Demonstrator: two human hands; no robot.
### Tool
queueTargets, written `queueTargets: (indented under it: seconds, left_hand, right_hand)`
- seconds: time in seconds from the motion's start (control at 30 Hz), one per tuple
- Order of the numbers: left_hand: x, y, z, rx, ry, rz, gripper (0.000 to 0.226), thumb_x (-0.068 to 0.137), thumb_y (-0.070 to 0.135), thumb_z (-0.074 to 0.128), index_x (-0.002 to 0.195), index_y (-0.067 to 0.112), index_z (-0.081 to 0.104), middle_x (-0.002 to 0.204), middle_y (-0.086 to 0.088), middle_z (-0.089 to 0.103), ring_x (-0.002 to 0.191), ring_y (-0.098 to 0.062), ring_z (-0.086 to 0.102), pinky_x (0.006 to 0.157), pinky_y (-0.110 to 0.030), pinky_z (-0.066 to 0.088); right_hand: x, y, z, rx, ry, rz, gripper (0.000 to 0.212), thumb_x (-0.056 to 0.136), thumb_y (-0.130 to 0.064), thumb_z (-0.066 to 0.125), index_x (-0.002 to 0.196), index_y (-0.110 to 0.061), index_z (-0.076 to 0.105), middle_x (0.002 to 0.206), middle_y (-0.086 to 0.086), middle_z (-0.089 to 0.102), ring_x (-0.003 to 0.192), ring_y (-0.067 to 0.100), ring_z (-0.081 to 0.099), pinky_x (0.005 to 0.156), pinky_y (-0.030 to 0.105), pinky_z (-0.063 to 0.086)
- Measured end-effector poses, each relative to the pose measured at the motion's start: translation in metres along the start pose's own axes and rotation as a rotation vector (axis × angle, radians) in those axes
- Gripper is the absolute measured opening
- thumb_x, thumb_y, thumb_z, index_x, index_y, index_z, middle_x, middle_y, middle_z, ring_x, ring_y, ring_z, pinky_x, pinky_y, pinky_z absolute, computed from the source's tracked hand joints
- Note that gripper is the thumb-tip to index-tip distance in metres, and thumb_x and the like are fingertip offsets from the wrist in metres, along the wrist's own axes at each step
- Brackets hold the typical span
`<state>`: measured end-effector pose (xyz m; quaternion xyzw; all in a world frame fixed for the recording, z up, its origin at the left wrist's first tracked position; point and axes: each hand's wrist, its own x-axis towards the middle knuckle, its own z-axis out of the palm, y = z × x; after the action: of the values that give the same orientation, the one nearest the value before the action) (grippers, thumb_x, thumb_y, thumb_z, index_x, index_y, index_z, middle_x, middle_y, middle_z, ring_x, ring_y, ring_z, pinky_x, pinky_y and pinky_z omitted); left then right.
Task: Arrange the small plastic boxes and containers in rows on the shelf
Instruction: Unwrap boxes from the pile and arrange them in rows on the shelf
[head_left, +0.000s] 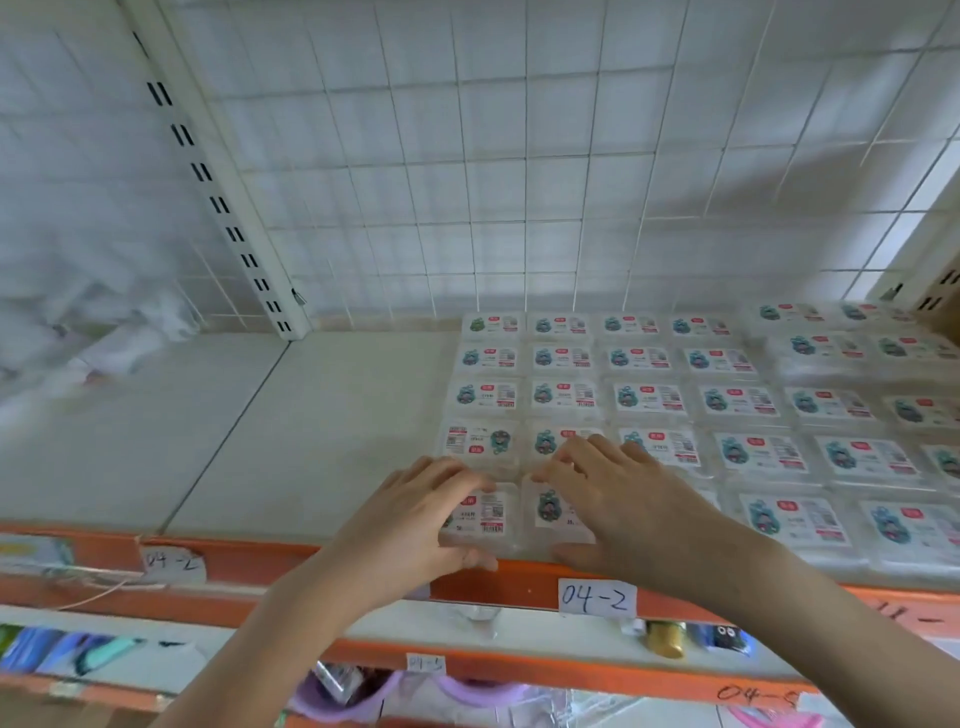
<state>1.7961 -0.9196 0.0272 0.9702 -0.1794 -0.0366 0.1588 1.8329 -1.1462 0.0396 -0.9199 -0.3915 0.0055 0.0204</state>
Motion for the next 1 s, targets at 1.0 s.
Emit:
queueTargets:
  seconds: [1.0]
  left_hand:
    - [0.141, 0.119, 0.000, -0.161, 0.282, 0.378, 0.057, 0.080, 0.047, 0.053, 0.129, 0.018, 0.052, 0.126, 0.005, 0.053, 0.120, -0.008, 0.039, 0.105, -0.029, 0.035]
  right_hand:
    - [-0.095, 0.116, -0.056, 0.243, 0.196, 0.583, 0.072, 0.085, -0.031, 0.067, 0.144, -0.030, 0.025, 0.147, -0.011, 0.025, 0.134, 0.010, 0.028, 0.106, 0.027, 0.029]
